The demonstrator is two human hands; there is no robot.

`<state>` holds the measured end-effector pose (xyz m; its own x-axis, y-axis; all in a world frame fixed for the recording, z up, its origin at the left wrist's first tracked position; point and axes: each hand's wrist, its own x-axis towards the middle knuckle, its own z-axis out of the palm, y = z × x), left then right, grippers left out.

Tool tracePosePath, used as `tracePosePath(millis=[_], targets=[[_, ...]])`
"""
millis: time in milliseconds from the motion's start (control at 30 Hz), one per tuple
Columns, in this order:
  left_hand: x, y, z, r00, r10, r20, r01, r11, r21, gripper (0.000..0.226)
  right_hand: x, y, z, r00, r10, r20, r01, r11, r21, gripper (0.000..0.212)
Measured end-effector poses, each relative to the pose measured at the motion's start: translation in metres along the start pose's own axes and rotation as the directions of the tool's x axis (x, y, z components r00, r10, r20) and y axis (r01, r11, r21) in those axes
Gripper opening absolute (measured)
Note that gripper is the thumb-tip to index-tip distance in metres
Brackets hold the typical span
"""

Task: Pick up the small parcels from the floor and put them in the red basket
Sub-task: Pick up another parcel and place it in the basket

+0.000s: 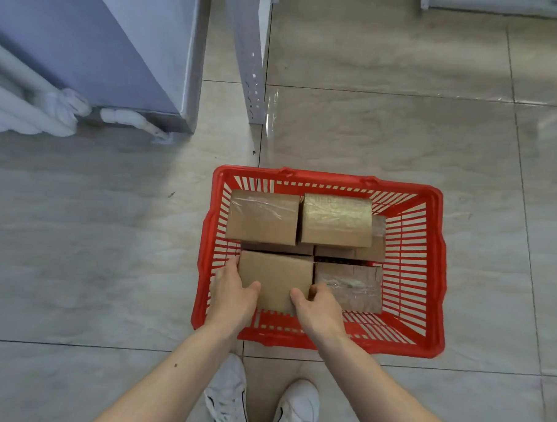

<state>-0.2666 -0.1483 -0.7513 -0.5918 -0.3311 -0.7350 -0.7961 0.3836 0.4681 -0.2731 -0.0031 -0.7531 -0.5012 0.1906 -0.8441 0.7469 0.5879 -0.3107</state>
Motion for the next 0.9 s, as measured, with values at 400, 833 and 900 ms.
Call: tracePosePath(millis=[400,833,900], targets=[[0.046,-0.015,0.017,0.996,0.092,-0.021,-0.086,0.978,0.193,0.059,0.043,-0.002,0.048,0.993,0.065,0.101,-0.048,0.985,-0.163,0.074],[0.011,-0.017,0.01,0.986,0.133,-0.095,-0.122,0.986,0.116,0.055,0.038,-0.004,0.024,0.982,-0.018,0.191,0.069,0.963,-0.262,0.074],[0.004,-0.015,0.012,0.979,0.15,-0.137,-0.139,0.987,0.086,0.055,0.035,-0.009,0.023,0.978,-0.063,0.198,0.126,0.937,-0.324,0.08]])
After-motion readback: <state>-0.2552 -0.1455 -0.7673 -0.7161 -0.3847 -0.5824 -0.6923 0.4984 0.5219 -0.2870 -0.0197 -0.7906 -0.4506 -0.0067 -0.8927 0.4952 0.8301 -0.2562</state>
